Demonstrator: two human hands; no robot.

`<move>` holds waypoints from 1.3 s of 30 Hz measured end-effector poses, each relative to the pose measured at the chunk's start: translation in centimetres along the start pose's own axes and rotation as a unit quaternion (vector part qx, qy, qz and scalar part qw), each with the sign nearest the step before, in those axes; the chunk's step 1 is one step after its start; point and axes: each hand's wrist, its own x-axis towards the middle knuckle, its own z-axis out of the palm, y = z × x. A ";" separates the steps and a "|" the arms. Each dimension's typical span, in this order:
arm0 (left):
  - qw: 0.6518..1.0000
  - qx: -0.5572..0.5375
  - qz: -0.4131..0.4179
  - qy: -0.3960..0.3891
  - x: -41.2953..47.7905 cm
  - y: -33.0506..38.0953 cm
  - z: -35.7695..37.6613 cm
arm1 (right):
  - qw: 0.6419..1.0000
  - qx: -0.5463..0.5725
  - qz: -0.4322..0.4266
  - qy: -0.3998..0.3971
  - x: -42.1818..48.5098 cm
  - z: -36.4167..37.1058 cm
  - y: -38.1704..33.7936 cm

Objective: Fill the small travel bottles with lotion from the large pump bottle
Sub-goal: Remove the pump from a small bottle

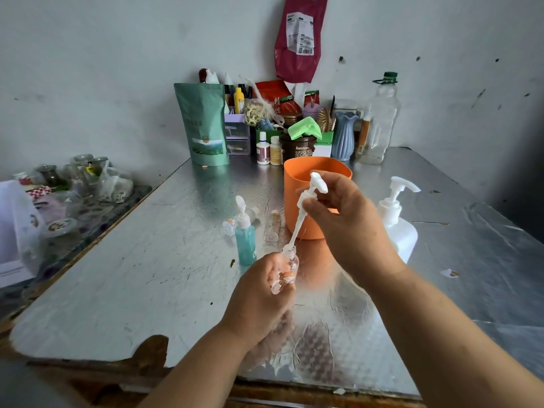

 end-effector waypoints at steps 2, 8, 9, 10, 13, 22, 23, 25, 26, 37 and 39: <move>1.000 -0.001 -0.003 0.001 0.0 0.1 0.0 | 1.000 -0.003 -0.005 -0.001 0.1 0.0 -0.2; 1.000 0.004 0.000 -0.003 0.0 0.0 0.0 | 0.999 -0.039 -0.030 0.003 0.6 -0.1 -1.1; 1.000 0.002 0.000 -0.004 0.0 0.0 0.0 | 0.998 -0.043 -0.034 0.002 0.6 -0.1 -1.1; 1.000 0.001 -0.001 -0.005 0.0 0.0 0.0 | 0.998 -0.047 -0.036 0.000 0.6 -0.1 -1.2; 1.000 0.000 -0.006 -0.006 -0.1 -0.1 0.0 | 0.998 -0.056 -0.028 -0.016 0.5 0.0 -1.0; 1.000 0.005 -0.011 -0.006 0.0 0.0 -0.1 | 0.999 -0.045 -0.022 -0.010 0.0 0.1 -0.6; 1.000 0.004 -0.013 -0.006 0.0 -0.1 -0.1 | 0.999 -0.046 -0.022 -0.007 0.0 0.1 -0.6; 1.000 0.003 -0.015 -0.009 0.0 -0.1 -0.1 | 0.998 -0.056 -0.019 -0.016 -0.1 0.1 -0.6; 1.000 0.003 -0.018 -0.010 0.0 -0.1 -0.1 | 0.999 -0.051 -0.015 -0.009 -0.1 0.0 -0.5; 0.999 0.016 -0.034 -0.012 0.0 -0.1 0.0 | 0.994 0.020 0.021 0.108 -1.5 -1.6 0.0; 1.000 0.007 -0.029 -0.010 0.0 0.1 -0.1 | 0.992 0.018 0.028 0.118 -2.2 -2.1 0.2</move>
